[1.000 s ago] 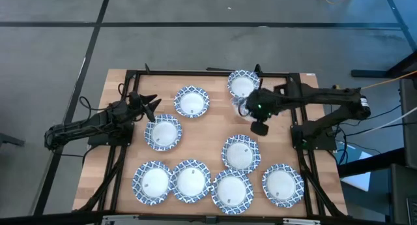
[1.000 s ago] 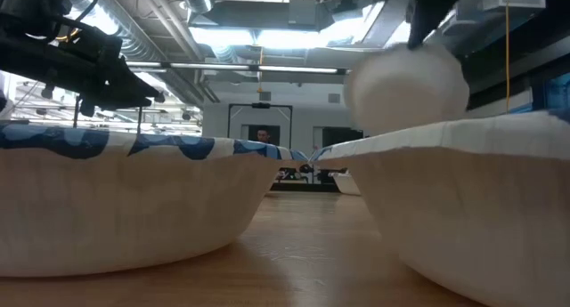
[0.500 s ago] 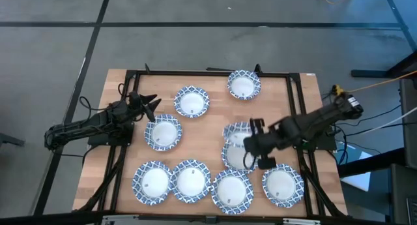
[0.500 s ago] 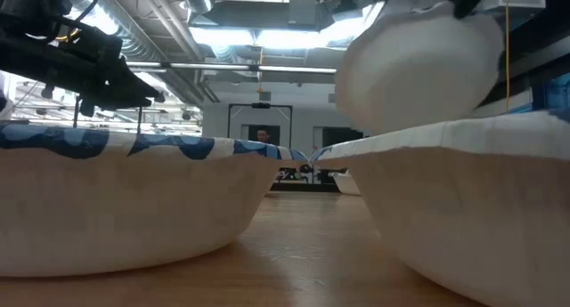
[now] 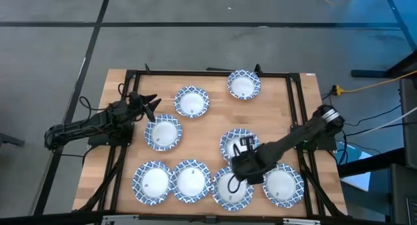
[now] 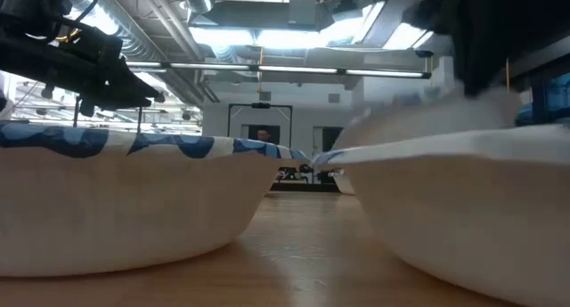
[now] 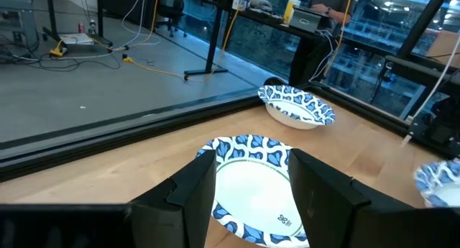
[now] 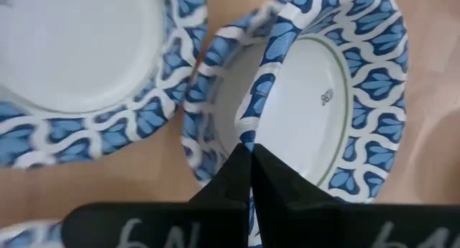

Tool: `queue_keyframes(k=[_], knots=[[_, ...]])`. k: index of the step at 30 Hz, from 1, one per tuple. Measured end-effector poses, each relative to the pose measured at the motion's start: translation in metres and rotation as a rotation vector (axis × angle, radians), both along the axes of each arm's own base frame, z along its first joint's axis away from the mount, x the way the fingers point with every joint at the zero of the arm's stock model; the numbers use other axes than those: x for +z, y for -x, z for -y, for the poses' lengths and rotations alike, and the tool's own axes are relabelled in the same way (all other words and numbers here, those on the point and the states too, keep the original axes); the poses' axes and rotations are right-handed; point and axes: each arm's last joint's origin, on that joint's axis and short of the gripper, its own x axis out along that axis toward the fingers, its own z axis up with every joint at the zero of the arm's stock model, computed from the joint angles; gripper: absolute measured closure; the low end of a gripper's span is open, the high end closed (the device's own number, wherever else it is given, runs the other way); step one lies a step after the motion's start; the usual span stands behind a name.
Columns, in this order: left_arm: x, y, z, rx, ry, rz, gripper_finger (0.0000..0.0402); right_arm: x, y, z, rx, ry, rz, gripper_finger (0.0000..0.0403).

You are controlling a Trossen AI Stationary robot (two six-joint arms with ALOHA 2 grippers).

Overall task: Nest bowls inside each other
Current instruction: Stack the white bowl on top of the white bowl

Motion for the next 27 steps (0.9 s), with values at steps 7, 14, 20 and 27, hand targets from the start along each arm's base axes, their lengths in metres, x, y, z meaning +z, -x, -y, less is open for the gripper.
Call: queue_keyframes(k=[7,14,20,27], knots=[[0.000,0.000,0.000,-0.001,-0.005,-0.005,0.0232,-0.018,-0.015,0.007,-0.106,0.083,0.043,0.0392],[0.000,0.000,0.000,-0.003,-0.018,-0.016,0.0232,-0.017,-0.022,0.019,-0.169,0.039,0.047,0.0345],[0.000,0.000,0.000,-0.003,-0.019,-0.017,0.0232,-0.018,-0.027,0.032,-0.186,-0.053,-0.010,0.0267],[0.000,0.000,0.000,-0.003,-0.019,-0.017,0.0232,-0.002,-0.033,0.058,-0.237,0.150,0.141,0.0210]])
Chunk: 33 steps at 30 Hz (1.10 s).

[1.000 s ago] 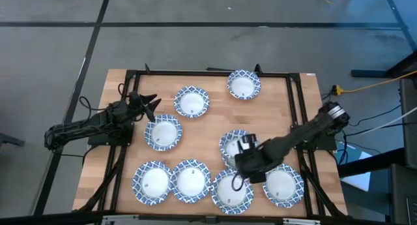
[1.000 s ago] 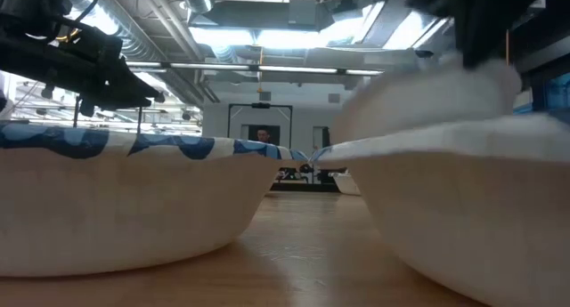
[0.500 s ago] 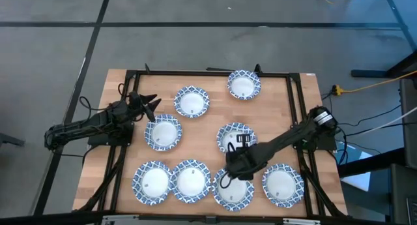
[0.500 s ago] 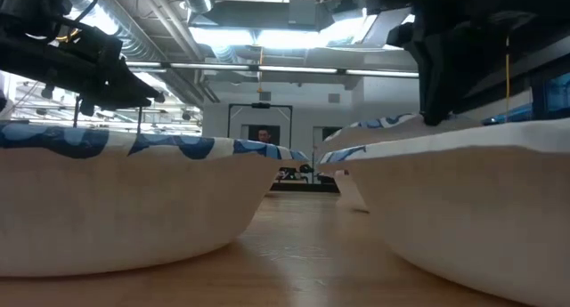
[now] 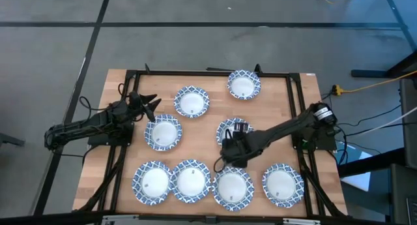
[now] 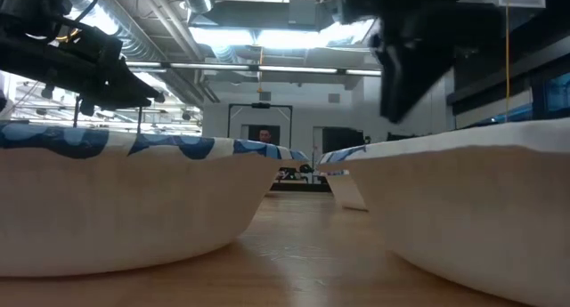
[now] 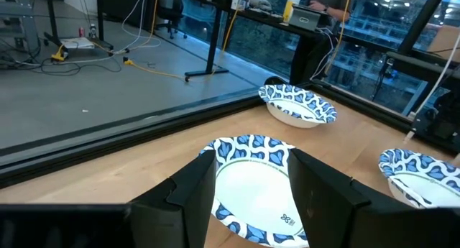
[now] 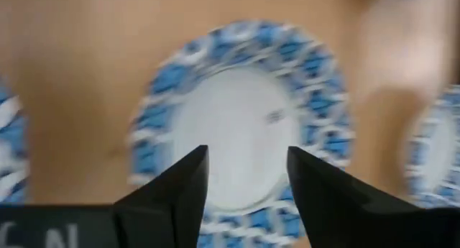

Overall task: Nest bowls inside each other
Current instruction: Stack the white bowl on top of the white bowl

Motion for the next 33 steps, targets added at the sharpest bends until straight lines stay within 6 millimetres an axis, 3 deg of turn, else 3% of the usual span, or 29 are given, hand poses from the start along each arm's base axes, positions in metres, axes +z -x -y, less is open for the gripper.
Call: queue_keyframes(k=[10,15,21,26,33], knots=[[0.000,0.000,0.000,0.000,0.000,0.000,0.0232,0.051,-0.014,0.098,-0.222,-0.065,0.320,0.0227],[0.000,0.000,0.000,0.000,-0.001,0.000,0.0232,0.079,-0.001,0.139,-0.252,-0.069,0.420,0.0250],[0.000,0.000,0.000,0.000,-0.001,0.000,0.0232,0.108,0.028,0.180,-0.284,-0.075,0.520,0.0264],[0.000,0.000,0.000,-0.003,-0.014,-0.012,0.0232,0.107,0.053,0.212,-0.320,-0.088,0.587,0.0269],[0.000,0.000,0.000,-0.004,-0.039,-0.035,0.0232,0.074,0.074,0.244,-0.397,-0.013,0.551,0.0270]])
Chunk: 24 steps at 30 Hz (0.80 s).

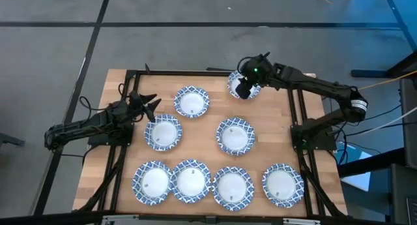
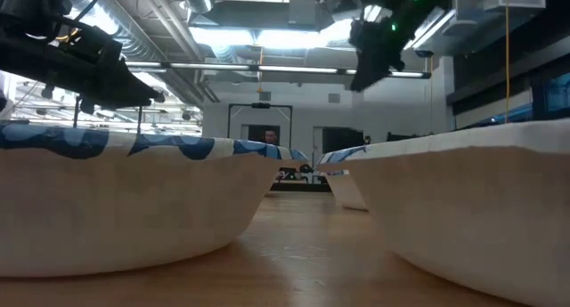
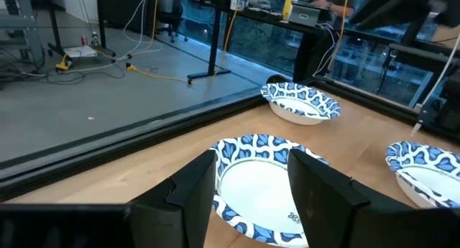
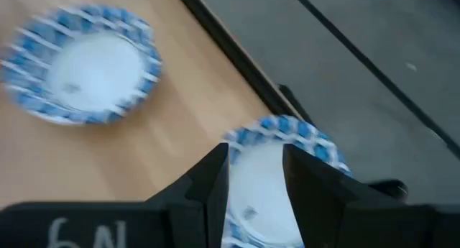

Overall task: Nest bowls inside each other
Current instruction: Stack the white bowl on top of the white bowl

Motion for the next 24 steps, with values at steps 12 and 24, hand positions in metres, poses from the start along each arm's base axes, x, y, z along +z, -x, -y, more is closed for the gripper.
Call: queue_keyframes(k=[12,24], knots=[[0.000,0.000,0.000,0.001,0.000,0.000,0.0232,-0.040,0.005,0.009,-0.173,-0.061,0.094,0.0270],[0.000,0.000,0.000,0.001,0.000,0.000,0.0232,-0.056,0.007,0.005,-0.090,-0.193,0.113,0.0191]])
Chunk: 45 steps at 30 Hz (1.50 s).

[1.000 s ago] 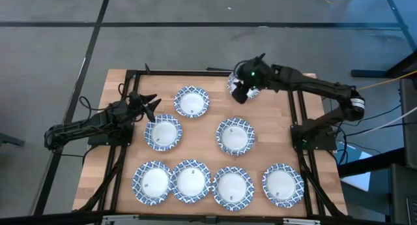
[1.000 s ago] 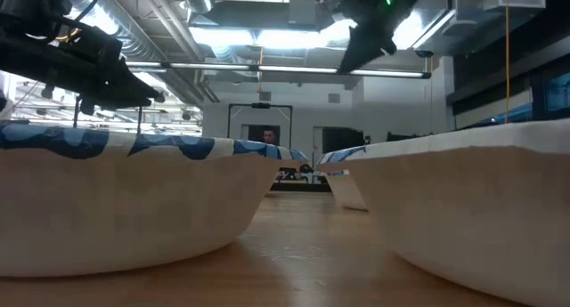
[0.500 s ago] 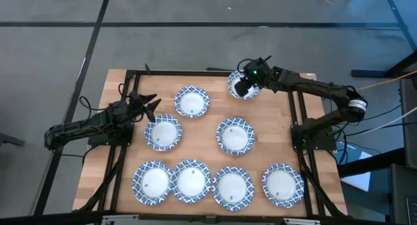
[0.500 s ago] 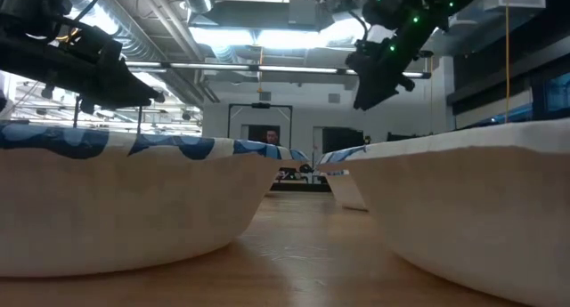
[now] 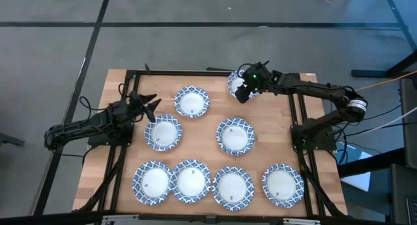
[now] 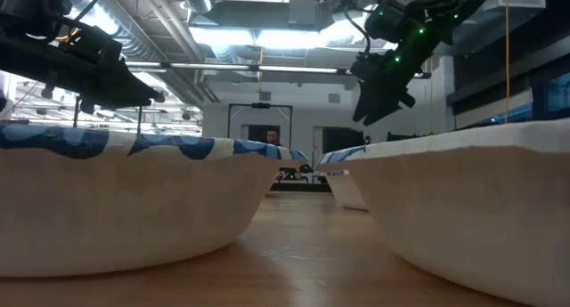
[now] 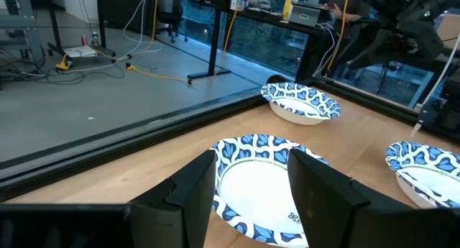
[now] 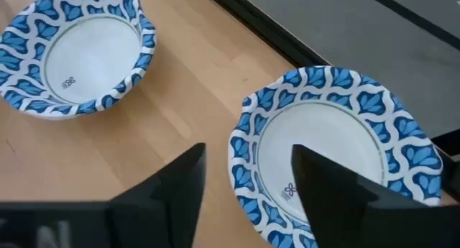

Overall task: Nest bowls inside each other
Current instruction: Stack the white bowl on top of the white bowl

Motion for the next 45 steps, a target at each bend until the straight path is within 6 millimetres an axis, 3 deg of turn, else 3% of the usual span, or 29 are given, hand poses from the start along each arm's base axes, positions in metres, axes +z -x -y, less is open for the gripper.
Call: queue_keyframes(k=[5,15,31,36,45], knots=[[0.000,0.000,0.000,0.000,0.000,0.000,0.0232,0.000,-0.003,-0.003,0.023,0.010,0.002,0.0157],[0.000,0.000,0.000,0.001,0.000,0.000,0.0232,-0.024,-0.015,-0.022,0.320,0.077,-0.240,0.0152],[0.000,0.000,0.000,0.000,-0.001,-0.001,0.0232,-0.079,-0.027,-0.010,0.333,0.049,-0.495,0.0153],[0.000,0.000,0.000,0.000,-0.001,-0.001,0.0232,-0.080,-0.028,-0.003,0.293,0.110,-0.515,0.0180],[0.000,0.000,0.000,0.001,-0.001,-0.001,0.0232,-0.083,-0.024,0.006,0.287,0.046,-0.477,0.0265]])
